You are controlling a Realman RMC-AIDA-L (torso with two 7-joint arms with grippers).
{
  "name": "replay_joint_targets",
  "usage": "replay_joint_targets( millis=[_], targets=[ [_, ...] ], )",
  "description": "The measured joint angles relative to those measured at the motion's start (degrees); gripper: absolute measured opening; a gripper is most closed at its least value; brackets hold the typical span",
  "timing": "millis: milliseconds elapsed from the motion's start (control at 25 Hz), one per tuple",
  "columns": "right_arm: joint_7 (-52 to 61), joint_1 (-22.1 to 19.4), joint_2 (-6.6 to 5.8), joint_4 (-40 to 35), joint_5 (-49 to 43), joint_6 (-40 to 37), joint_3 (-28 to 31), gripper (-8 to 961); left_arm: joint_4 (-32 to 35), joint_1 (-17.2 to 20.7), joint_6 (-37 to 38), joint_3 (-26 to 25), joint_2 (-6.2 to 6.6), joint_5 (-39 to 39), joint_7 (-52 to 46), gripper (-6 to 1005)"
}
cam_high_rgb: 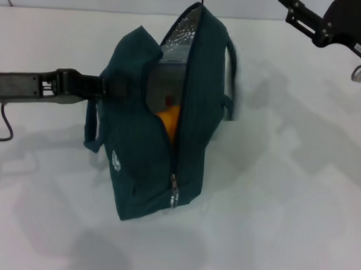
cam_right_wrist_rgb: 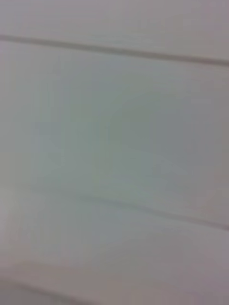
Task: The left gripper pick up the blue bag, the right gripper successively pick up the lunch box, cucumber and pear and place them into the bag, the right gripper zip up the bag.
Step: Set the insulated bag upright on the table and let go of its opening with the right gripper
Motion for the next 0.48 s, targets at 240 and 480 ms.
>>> replay_joint_targets(
  millis=[240, 480],
  targets=[
    [2.14, -4.25, -0.28, -8.82, -0.35, -6.84, -1.26, 731, -3.48, 0.15, 0.34, -0.02, -0.74, -0.96, 3.76, 53],
    [6.97, -5.49, -0.53, -15.7, -4.22, -7.32, -0.7, 731, -5.35, 0.29, 0.39, -0.02, -1.1, -2.01, 5.87, 53]
  ],
)
